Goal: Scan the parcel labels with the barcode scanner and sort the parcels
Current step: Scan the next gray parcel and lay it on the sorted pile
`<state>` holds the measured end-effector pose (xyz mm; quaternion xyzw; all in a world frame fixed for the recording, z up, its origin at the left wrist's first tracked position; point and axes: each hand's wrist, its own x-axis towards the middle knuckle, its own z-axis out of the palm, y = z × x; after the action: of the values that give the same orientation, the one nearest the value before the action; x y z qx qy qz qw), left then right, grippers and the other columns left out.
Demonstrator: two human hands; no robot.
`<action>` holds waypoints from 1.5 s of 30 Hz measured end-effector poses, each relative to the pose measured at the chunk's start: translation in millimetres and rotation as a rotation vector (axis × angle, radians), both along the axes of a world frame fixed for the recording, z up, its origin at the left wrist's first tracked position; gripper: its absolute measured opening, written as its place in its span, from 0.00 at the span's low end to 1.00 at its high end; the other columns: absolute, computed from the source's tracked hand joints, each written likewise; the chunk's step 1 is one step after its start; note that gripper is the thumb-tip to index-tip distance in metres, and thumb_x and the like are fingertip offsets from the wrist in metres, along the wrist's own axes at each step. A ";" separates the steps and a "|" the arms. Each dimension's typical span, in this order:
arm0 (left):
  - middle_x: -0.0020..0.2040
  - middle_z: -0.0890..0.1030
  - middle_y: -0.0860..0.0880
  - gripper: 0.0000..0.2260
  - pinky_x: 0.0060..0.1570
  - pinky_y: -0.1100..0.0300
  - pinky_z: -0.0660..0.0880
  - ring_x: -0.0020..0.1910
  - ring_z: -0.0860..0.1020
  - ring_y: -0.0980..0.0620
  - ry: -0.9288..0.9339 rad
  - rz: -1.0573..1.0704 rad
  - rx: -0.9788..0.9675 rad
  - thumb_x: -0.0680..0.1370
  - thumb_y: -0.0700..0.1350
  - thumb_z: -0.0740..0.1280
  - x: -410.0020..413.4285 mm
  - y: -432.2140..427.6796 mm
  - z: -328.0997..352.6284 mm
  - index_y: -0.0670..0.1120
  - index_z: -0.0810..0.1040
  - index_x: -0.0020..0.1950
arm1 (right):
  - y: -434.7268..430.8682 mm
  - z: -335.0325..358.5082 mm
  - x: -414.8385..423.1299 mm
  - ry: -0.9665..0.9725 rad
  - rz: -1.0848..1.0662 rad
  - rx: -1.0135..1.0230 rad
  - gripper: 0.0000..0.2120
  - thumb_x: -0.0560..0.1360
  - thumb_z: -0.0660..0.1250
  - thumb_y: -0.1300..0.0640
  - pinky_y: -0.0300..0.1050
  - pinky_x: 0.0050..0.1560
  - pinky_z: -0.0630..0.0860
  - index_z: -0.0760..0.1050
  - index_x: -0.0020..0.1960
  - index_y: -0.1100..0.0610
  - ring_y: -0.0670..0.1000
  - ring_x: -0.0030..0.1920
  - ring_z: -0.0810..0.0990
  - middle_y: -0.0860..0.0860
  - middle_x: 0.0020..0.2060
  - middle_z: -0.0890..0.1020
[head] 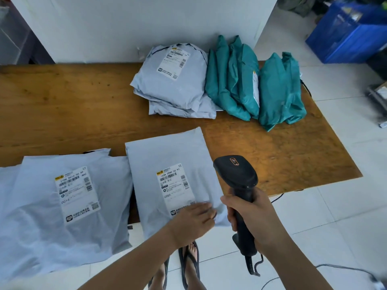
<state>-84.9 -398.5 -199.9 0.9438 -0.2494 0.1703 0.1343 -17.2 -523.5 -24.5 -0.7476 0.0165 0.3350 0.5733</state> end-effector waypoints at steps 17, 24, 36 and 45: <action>0.72 0.69 0.40 0.33 0.74 0.54 0.49 0.71 0.66 0.43 0.521 0.636 -0.003 0.74 0.70 0.52 -86.8 75.2 8.2 0.47 0.71 0.68 | 32.7 -12.3 -17.6 0.225 0.277 0.027 0.07 0.71 0.67 0.68 0.39 0.24 0.64 0.72 0.38 0.61 0.52 0.21 0.66 0.54 0.21 0.70; 0.72 0.69 0.44 0.36 0.62 0.45 0.70 0.71 0.67 0.44 0.584 0.729 -0.018 0.73 0.73 0.43 -90.1 78.5 1.9 0.52 0.64 0.71 | 46.8 -16.5 -25.1 0.289 0.313 -0.048 0.06 0.71 0.67 0.67 0.40 0.25 0.65 0.71 0.37 0.61 0.53 0.22 0.66 0.56 0.24 0.71; 0.73 0.67 0.43 0.37 0.63 0.46 0.69 0.71 0.68 0.41 0.638 0.712 -0.066 0.72 0.73 0.45 -88.8 77.6 3.3 0.51 0.63 0.71 | 52.9 -13.6 -29.1 0.291 0.297 -0.092 0.08 0.72 0.68 0.64 0.40 0.25 0.66 0.70 0.37 0.61 0.52 0.21 0.66 0.56 0.23 0.71; 0.73 0.68 0.41 0.38 0.63 0.47 0.68 0.71 0.67 0.41 0.693 0.738 -0.165 0.69 0.73 0.52 -86.3 76.6 10.7 0.50 0.62 0.70 | 53.1 -12.3 -30.9 0.288 0.295 -0.099 0.08 0.72 0.67 0.65 0.39 0.24 0.65 0.70 0.36 0.61 0.52 0.21 0.66 0.56 0.23 0.71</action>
<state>-171.3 -321.9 -189.3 0.9563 0.1738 -0.0976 0.2140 -48.0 -470.4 -36.8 -0.7134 0.0051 0.5174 0.4725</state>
